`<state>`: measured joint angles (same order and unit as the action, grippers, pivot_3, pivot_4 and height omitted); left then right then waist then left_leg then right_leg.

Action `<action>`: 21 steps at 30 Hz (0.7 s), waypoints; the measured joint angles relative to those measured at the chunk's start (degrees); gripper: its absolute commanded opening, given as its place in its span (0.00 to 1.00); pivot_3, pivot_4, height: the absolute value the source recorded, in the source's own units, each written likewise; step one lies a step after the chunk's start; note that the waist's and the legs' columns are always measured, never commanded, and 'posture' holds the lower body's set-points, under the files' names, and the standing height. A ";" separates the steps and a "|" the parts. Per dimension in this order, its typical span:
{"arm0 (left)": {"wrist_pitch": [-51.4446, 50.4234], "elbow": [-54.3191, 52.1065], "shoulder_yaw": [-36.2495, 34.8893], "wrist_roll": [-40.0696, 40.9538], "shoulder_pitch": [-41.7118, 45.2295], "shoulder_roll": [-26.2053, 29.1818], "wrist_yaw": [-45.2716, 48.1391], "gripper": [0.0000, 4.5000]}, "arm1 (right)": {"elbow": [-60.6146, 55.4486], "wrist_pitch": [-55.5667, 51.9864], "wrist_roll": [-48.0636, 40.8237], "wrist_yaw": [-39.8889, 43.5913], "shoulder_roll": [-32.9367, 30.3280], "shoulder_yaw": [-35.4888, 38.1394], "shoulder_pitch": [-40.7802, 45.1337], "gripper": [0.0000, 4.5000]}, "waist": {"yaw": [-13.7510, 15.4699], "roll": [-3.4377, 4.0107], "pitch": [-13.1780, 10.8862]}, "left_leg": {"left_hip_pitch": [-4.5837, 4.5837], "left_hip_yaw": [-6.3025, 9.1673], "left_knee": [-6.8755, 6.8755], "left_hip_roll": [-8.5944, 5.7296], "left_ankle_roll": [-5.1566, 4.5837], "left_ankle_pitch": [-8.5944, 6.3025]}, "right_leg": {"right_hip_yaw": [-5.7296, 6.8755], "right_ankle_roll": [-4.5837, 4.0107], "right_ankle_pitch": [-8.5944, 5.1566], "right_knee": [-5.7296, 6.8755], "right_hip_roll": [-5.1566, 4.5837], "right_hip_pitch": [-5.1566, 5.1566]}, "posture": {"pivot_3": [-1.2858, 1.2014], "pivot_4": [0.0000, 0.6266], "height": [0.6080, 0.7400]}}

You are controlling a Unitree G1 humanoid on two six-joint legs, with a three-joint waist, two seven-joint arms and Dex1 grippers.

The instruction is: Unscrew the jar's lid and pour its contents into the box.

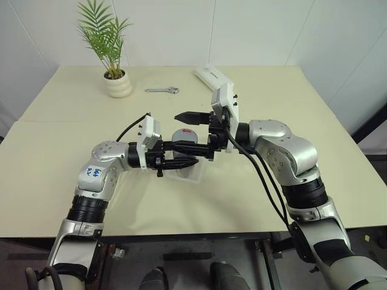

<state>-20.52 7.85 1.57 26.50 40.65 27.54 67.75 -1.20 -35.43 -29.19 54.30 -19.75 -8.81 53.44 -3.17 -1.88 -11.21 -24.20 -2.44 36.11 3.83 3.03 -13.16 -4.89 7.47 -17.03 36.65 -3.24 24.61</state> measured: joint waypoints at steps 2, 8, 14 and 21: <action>0.00 0.28 0.00 -0.04 0.00 0.00 -0.23 0.43 | 0.72 0.52 0.02 0.24 -0.07 0.00 0.00 0.99 | 0.00 0.00 0.00 | 0.00 0.00 0.00 0.00 0.00 0.00 | 0.00 0.00 0.00 0.00 0.00 0.00 | 0.52 0.24 1.00; 0.00 1.10 0.06 -0.13 0.00 0.02 -0.45 0.43 | 1.47 0.59 -0.57 2.16 -2.34 0.35 0.00 0.99 | 0.03 0.00 0.00 | -0.01 0.00 -0.01 0.00 0.00 0.00 | 0.00 0.00 0.00 -0.03 0.00 0.00 | 0.52 0.24 1.00; 0.00 1.16 0.05 -0.13 0.00 0.07 -0.45 0.43 | 1.47 0.55 -1.50 3.57 -4.23 0.78 -0.28 0.99 | 0.01 0.00 0.00 | 0.00 0.00 0.00 0.00 0.00 0.00 | 0.00 0.00 0.00 -0.01 0.00 0.00 | 0.52 0.24 1.00; 0.03 1.23 0.00 -0.12 0.00 0.25 0.11 0.43 | 1.77 0.48 -1.74 4.10 -5.76 3.17 -0.71 0.99 | 0.08 0.00 0.00 | 0.00 0.00 -0.01 0.00 0.00 0.00 | 0.00 0.00 0.00 -0.04 0.00 -0.01 | 0.52 0.24 1.00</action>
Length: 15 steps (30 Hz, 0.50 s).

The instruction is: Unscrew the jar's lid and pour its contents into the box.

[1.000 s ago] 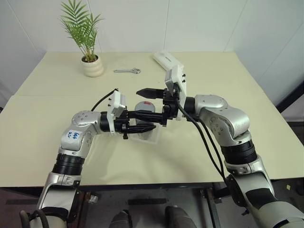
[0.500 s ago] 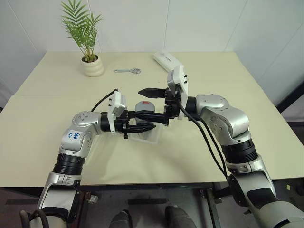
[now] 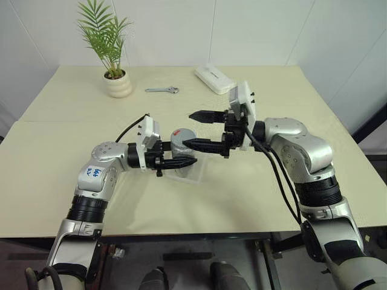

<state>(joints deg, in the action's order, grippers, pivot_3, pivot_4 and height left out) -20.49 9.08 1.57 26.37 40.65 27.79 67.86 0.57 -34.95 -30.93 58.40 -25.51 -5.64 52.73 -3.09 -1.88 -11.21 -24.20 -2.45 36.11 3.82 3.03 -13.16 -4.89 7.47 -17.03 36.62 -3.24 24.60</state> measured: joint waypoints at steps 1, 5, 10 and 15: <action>0.00 0.00 0.00 0.00 0.00 0.00 0.09 0.43 | 0.02 -0.03 0.00 0.01 -0.09 0.16 -0.07 0.99 | -0.03 0.00 0.00 | 0.00 0.00 0.00 0.00 0.00 0.00 | 0.00 0.00 0.00 0.00 0.00 0.00 | 0.52 0.24 1.00; 0.09 -0.01 0.00 0.02 0.00 0.00 0.51 0.43 | -0.26 -0.75 -1.13 0.94 -0.09 0.87 -0.79 0.99 | -0.05 0.00 0.00 | 0.00 0.00 -0.01 0.00 0.00 0.00 | 0.00 0.00 0.00 0.01 0.00 0.00 | 0.52 0.24 1.00; 0.39 -0.01 0.00 0.02 0.00 0.04 0.55 0.43 | -3.16 -4.66 -6.66 2.66 0.14 2.20 -1.70 0.99 | -0.05 0.00 0.00 | 0.01 0.01 0.00 0.00 0.00 0.00 | 0.00 0.00 0.00 0.01 0.00 0.00 | 0.52 0.24 1.00; 0.56 -0.01 0.00 0.02 0.00 0.10 0.58 0.43 | -3.36 -5.83 -7.53 0.08 1.46 3.17 0.82 0.99 | -0.08 0.00 0.00 | 0.01 0.00 0.02 0.00 0.00 0.00 | 0.00 0.00 0.00 0.07 0.00 0.01 | 0.52 0.24 1.00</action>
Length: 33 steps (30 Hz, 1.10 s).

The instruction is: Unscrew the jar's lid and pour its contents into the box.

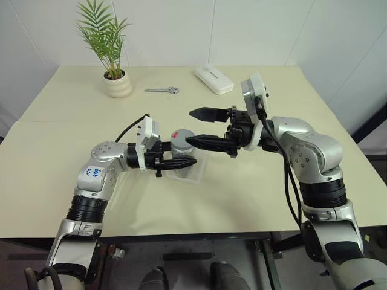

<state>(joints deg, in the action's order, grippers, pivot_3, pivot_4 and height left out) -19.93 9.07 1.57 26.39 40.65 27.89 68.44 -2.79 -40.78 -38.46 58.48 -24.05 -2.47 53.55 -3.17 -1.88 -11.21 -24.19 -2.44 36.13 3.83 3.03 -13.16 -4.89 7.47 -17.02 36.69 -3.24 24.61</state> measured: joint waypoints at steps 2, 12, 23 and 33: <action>0.02 0.00 0.00 0.00 0.00 0.02 0.00 0.43 | 0.09 -0.36 1.28 -0.89 0.17 -1.17 0.84 0.99 | 0.01 0.00 0.00 | 0.00 0.00 -0.01 0.00 0.00 0.00 | 0.00 0.00 0.00 -0.02 0.00 0.00 | 0.52 0.24 1.00; 0.03 0.00 0.00 0.00 0.00 0.00 -0.04 0.43 | 1.26 0.25 6.34 -1.59 1.24 -6.41 0.70 0.99 | 0.04 0.00 0.00 | -0.02 0.00 -0.03 0.00 -0.01 0.00 | 0.00 0.00 0.00 -0.07 0.00 0.00 | 0.52 0.24 1.00; 0.03 -0.01 0.00 0.00 0.00 0.00 -0.07 0.43 | 1.26 0.33 6.49 -1.37 1.75 -6.40 0.43 0.99 | 0.05 0.00 0.00 | -0.02 0.00 -0.02 0.00 -0.01 0.00 | 0.00 0.00 0.00 -0.07 0.00 0.00 | 0.52 0.24 1.00; 0.02 -0.02 -0.08 0.07 0.00 0.00 -0.12 0.43 | 0.87 -0.41 5.28 -1.97 2.88 -5.63 -0.05 0.73 | 0.04 0.00 0.00 | -0.01 0.00 -0.02 0.00 -0.01 0.00 | 0.00 0.00 0.00 -0.07 0.00 0.00 | 0.52 0.24 1.00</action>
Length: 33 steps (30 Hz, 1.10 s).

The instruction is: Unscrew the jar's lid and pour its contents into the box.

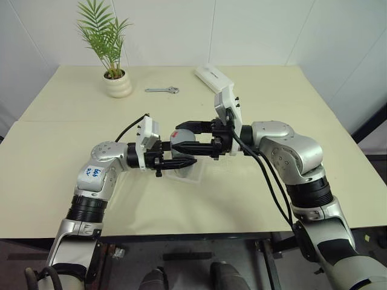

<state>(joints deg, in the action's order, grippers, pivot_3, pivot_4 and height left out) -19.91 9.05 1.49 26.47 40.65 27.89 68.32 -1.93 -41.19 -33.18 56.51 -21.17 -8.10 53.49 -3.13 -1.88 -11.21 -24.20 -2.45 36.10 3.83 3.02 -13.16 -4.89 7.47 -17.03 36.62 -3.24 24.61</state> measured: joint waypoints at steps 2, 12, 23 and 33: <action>0.00 0.00 0.00 0.00 0.00 0.00 0.01 0.43 | -0.17 -0.41 -0.32 -0.46 0.26 0.24 -0.01 0.73 | 0.00 0.00 0.00 | 0.00 0.00 0.00 0.00 0.00 0.00 | 0.00 0.00 0.00 0.01 0.00 0.00 | 0.52 0.24 1.00; 0.00 0.00 0.00 0.00 0.00 0.00 0.02 0.43 | -0.63 -0.53 -0.06 -0.66 0.20 0.35 -1.06 0.73 | -0.03 0.00 0.00 | 0.00 0.00 0.00 0.00 0.00 0.00 | 0.00 0.00 0.00 0.00 0.00 0.00 | 0.52 0.24 1.00; 0.00 -0.01 0.00 0.00 0.00 0.00 0.02 0.43 | -0.63 -1.20 -0.03 -0.82 0.10 0.34 -1.05 1.00 | -0.01 0.00 0.00 | 0.00 0.00 0.00 0.00 0.00 0.00 | 0.00 0.00 0.00 0.00 0.00 0.00 | 0.52 0.24 1.00; 0.00 -0.01 0.00 0.00 0.00 0.01 0.02 0.43 | -0.62 -0.15 0.30 -0.81 0.12 0.34 -1.05 0.91 | -0.02 0.00 0.00 | 0.00 0.00 0.00 0.00 0.00 0.00 | 0.00 0.00 0.00 0.00 0.00 0.00 | 0.52 0.24 1.00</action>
<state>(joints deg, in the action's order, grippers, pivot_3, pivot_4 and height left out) -19.91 9.04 1.49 26.47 40.65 27.90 68.34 -2.55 -41.34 -32.88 55.70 -21.05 -7.76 52.44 -3.15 -1.88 -11.21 -24.20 -2.45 36.10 3.83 3.02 -13.16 -4.89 7.47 -17.03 36.62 -3.24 24.61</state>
